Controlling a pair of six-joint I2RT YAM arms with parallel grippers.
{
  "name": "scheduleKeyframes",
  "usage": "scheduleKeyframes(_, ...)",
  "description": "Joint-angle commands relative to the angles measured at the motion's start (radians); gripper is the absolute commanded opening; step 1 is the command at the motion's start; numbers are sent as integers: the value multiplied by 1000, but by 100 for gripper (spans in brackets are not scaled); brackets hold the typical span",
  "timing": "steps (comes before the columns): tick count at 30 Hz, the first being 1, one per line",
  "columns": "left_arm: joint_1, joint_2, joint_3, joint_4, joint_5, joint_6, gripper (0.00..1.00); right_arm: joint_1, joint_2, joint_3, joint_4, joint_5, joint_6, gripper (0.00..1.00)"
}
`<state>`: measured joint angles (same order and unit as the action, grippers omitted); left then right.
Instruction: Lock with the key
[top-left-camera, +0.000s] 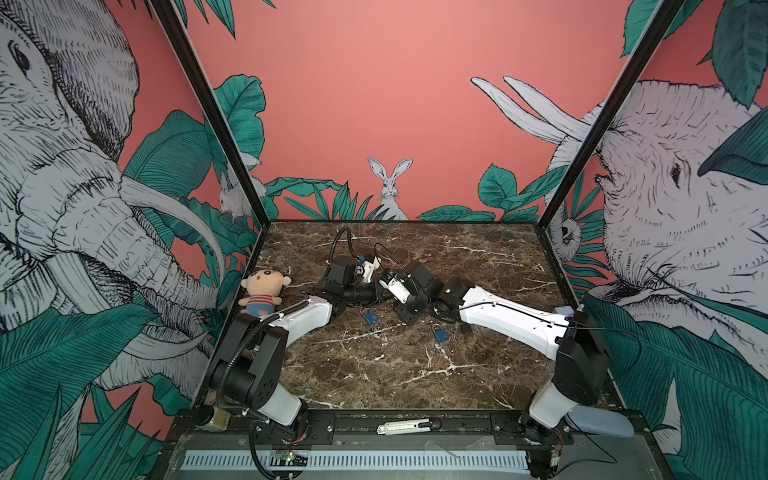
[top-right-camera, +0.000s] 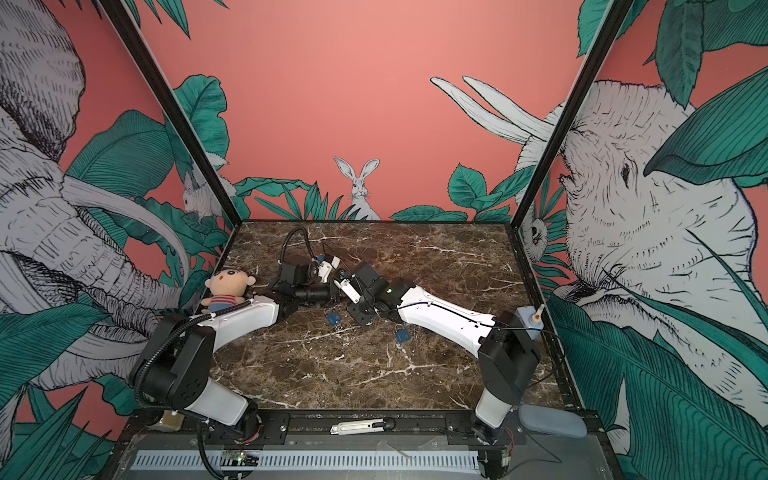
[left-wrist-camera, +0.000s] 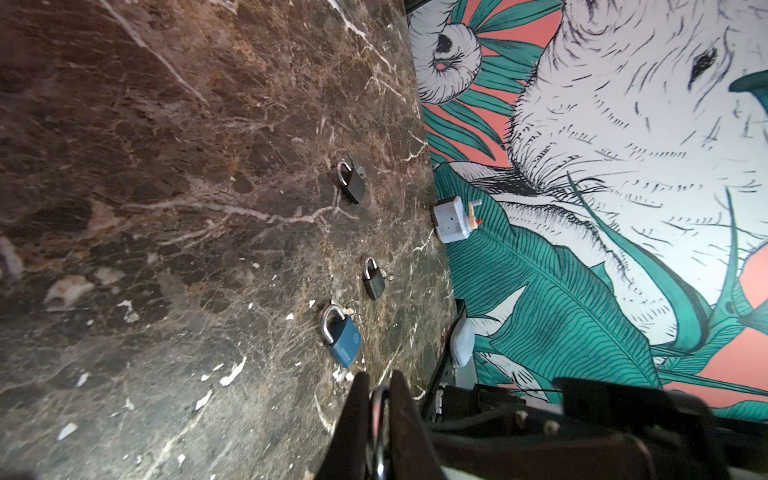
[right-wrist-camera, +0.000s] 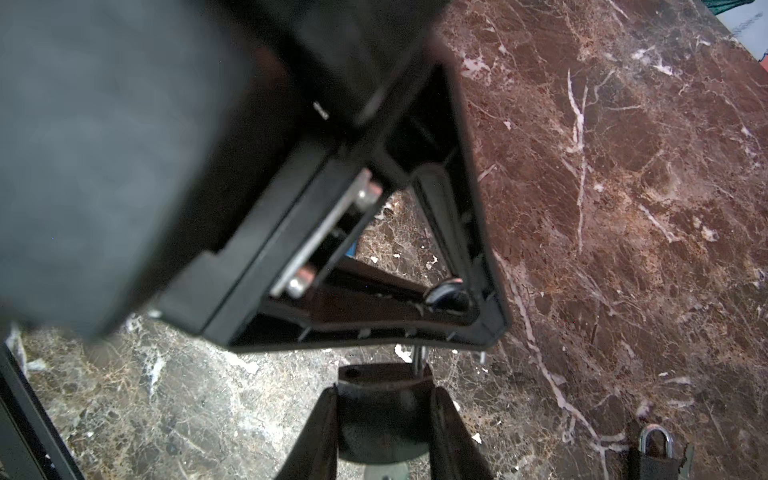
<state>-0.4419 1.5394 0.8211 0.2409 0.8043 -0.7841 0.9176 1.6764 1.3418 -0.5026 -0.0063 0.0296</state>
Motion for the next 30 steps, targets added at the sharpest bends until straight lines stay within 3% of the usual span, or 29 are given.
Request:
scheduleKeyframes(1,-4,-6,15,-4,4,12,2,13,-7,40,35,20,-15,6)
scheduleKeyframes(8,-4,-7,12,15,2,-4,0,11,-17,20,55,10,-1,8)
scheduleKeyframes(9,-4,-10,7,24,-6,-12,0,10,-20,13,59,7,5,13)
scheduleKeyframes(11,-5,-16,1,54,-20,-48,0,5,-38,-7,74,-1,27,34)
scheduleKeyframes(15,-4,-31,-16,149,-62,-148,0,-33,-132,-118,159,-89,96,47)
scheduleKeyframes(22,-6,-80,0,214,-155,-256,0,-208,-400,-464,554,-232,319,44)
scheduleKeyframes(30,-17,-93,72,197,-161,-398,0,-245,-501,-564,657,-270,263,41)
